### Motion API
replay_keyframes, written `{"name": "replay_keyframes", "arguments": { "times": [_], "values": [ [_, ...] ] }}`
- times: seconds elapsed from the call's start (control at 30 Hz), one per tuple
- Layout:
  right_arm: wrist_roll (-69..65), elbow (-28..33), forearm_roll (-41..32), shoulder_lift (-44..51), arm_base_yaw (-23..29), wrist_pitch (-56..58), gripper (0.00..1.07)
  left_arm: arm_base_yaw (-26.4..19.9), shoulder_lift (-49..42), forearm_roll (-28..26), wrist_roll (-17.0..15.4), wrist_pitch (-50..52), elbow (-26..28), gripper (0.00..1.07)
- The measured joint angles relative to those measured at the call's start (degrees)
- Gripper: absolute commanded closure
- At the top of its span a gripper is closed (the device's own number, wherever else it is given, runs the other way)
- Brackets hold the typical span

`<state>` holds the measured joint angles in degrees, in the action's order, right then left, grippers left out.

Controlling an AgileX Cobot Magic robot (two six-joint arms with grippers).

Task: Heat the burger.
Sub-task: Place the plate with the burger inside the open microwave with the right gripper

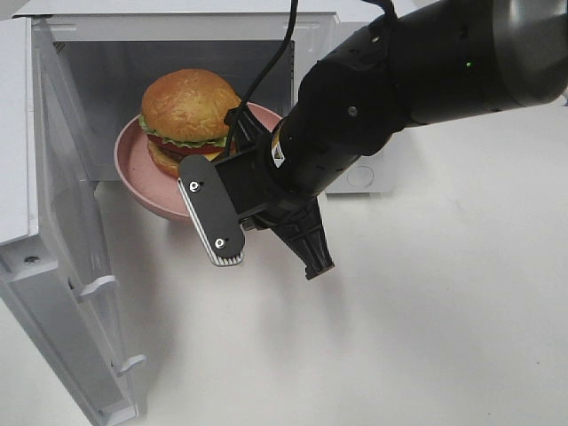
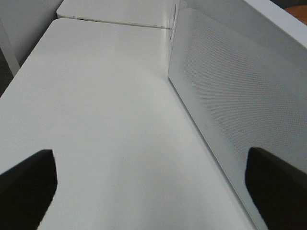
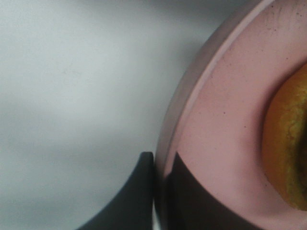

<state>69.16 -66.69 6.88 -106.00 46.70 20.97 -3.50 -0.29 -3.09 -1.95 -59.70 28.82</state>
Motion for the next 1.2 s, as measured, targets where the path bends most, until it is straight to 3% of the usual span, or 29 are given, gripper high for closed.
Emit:
{"name": "replay_keyframes", "arguments": {
  "times": [0.53,1.2],
  "values": [
    [-1.49,-7.56,-1.49,-6.02,-0.46,2.46,1.07,0.00,0.00,0.00,0.00,0.00,0.00,0.07],
    [-13.46,-22.06,3.72,-15.36,-0.46,8.82,1.07,0.00,0.00,0.00,0.00,0.00,0.00,0.07]
  ]
}}
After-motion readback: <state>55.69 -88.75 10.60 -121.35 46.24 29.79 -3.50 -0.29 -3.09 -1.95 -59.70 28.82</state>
